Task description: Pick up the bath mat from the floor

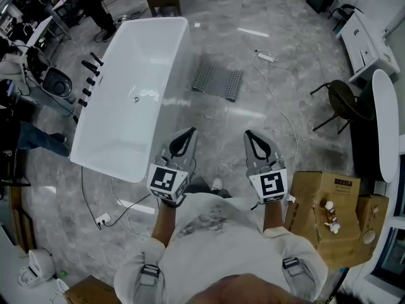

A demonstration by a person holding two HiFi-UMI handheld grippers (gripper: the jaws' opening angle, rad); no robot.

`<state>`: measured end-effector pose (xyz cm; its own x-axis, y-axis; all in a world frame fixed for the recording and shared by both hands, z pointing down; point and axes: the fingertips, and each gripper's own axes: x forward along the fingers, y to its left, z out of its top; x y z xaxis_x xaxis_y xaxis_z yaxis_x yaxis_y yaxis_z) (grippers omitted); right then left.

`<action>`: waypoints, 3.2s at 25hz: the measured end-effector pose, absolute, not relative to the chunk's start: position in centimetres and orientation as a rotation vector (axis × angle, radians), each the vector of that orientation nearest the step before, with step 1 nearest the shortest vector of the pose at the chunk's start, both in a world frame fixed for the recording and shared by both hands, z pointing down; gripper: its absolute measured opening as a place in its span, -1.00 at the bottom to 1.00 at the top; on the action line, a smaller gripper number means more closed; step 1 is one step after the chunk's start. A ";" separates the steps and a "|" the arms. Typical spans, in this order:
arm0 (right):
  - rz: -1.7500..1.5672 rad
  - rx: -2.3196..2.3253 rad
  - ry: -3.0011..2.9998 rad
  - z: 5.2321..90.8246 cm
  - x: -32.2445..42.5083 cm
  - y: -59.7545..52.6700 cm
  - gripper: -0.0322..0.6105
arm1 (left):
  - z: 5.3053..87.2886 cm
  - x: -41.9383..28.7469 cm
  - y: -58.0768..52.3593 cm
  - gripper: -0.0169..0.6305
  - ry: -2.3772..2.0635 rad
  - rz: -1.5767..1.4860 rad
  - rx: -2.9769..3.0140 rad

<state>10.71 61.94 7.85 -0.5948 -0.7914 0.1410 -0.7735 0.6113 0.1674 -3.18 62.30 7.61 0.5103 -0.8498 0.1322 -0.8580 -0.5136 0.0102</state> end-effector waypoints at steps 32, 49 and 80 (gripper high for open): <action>-0.066 1.498 -2.457 9.1 8.7 31.5 -0.89 | 9.7 -7.6 29.4 -0.94 -1.351 0.166 2.695; -0.051 1.459 -2.479 10.4 8.5 19.1 -0.89 | 11.2 -7.0 17.5 -0.94 -1.335 0.197 2.693; 0.183 1.261 -2.452 19.4 13.9 -6.5 -0.89 | 20.0 -2.7 -7.7 -0.94 -1.347 0.366 2.507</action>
<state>13.92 -6.47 19.35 -0.5272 -0.7570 0.3860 -0.8059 0.5895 0.0554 -2.68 -7.70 20.00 0.5357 -0.7709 0.3446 -0.8393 -0.5308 0.1173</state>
